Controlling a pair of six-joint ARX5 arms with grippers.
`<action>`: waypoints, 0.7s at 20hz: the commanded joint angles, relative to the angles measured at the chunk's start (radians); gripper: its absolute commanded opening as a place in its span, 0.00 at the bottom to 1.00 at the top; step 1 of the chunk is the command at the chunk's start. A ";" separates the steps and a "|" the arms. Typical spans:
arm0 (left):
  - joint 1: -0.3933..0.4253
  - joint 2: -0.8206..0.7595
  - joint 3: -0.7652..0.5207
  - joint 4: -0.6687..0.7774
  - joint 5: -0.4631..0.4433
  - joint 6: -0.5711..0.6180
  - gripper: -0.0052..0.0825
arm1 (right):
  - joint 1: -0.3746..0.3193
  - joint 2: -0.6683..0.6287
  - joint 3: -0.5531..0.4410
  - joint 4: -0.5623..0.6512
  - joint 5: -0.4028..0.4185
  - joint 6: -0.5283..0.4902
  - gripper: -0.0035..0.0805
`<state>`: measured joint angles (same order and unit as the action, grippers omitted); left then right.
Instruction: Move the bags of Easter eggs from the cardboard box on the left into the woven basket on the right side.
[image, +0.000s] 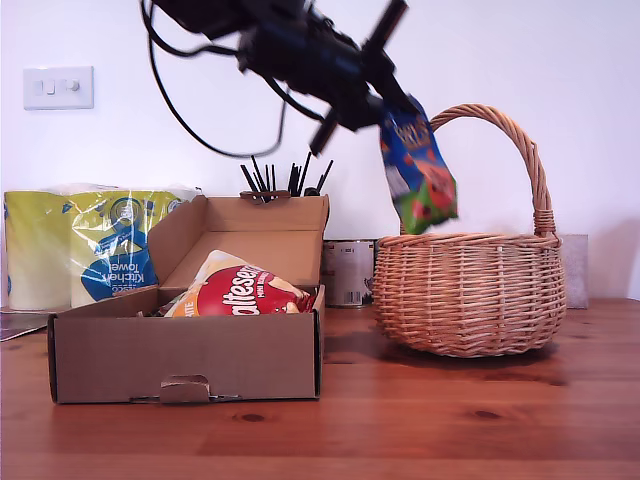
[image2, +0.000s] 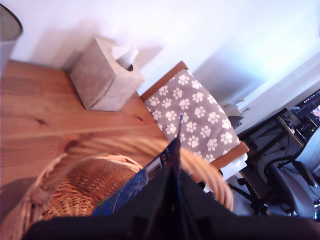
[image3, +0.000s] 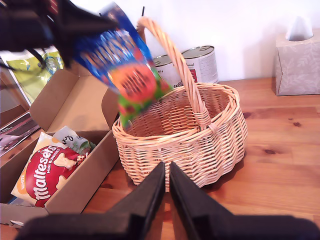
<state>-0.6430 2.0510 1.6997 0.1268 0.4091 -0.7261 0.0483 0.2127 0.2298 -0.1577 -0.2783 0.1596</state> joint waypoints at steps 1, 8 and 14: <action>-0.019 0.037 -0.010 0.006 0.000 -0.006 0.03 | 0.004 0.000 0.014 0.006 -0.001 0.001 0.03; -0.040 0.038 -0.010 -0.016 -0.028 0.083 0.03 | 0.004 0.000 0.014 0.006 -0.003 0.002 0.03; -0.040 0.038 -0.010 -0.045 -0.119 0.217 0.32 | 0.004 0.000 0.014 0.008 -0.031 0.002 0.03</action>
<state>-0.6853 2.0853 1.6970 0.0788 0.3023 -0.5350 0.0483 0.2127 0.2298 -0.1577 -0.3050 0.1600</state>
